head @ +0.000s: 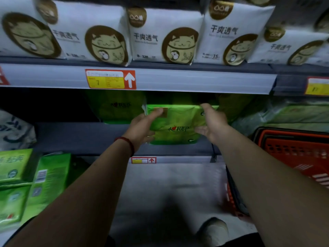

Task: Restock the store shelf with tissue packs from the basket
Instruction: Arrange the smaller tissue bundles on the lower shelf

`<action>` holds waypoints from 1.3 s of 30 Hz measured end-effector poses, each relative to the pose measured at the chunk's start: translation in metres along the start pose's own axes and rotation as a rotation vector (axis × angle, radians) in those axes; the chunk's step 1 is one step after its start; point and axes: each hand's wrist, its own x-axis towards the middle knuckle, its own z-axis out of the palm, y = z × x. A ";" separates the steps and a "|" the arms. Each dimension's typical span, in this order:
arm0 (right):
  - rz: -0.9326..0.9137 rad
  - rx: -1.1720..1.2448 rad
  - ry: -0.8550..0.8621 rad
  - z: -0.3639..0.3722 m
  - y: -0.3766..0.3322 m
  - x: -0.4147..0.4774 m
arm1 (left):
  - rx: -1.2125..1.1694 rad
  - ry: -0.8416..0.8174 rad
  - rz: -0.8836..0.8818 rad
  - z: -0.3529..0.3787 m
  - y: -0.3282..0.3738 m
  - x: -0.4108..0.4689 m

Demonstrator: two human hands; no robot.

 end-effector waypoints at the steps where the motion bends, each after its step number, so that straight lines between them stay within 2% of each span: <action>1: -0.016 -0.048 0.000 -0.001 -0.002 -0.004 | 0.062 -0.023 0.026 -0.003 0.001 -0.008; 4: -0.056 -0.252 -0.004 -0.006 -0.007 -0.019 | 0.341 -0.005 0.125 -0.021 0.005 -0.035; 9: -0.080 -0.544 -0.110 -0.009 -0.010 -0.052 | 0.804 0.346 0.194 -0.094 0.006 -0.088; 14: -0.570 -1.127 -0.218 0.022 0.011 -0.092 | 1.007 0.539 0.102 -0.162 -0.023 -0.139; 16: -0.746 -1.255 -0.341 0.045 0.019 -0.109 | 1.116 0.573 0.073 -0.181 -0.043 -0.158; 19: -0.897 -1.338 -0.542 0.088 0.038 -0.131 | 1.240 0.593 0.017 -0.202 -0.070 -0.183; 23: -1.036 -1.473 -0.737 0.148 0.072 -0.149 | 1.263 0.580 -0.101 -0.216 -0.102 -0.196; 27: -1.126 -1.590 -0.860 0.199 0.110 -0.163 | 1.115 0.582 -0.189 -0.212 -0.138 -0.188; 29: -1.161 -1.637 -0.921 0.223 0.128 -0.163 | 1.117 0.563 -0.240 -0.210 -0.153 -0.182; 32: -1.180 -1.702 -0.987 0.255 0.150 -0.159 | 1.116 0.523 -0.252 -0.216 -0.171 -0.174; 35: -1.227 -1.726 -1.032 0.280 0.169 -0.156 | 0.992 0.516 -0.270 -0.226 -0.179 -0.169; 39: -1.260 -1.778 -1.096 0.294 0.185 -0.147 | 0.928 0.477 -0.211 -0.238 -0.177 -0.163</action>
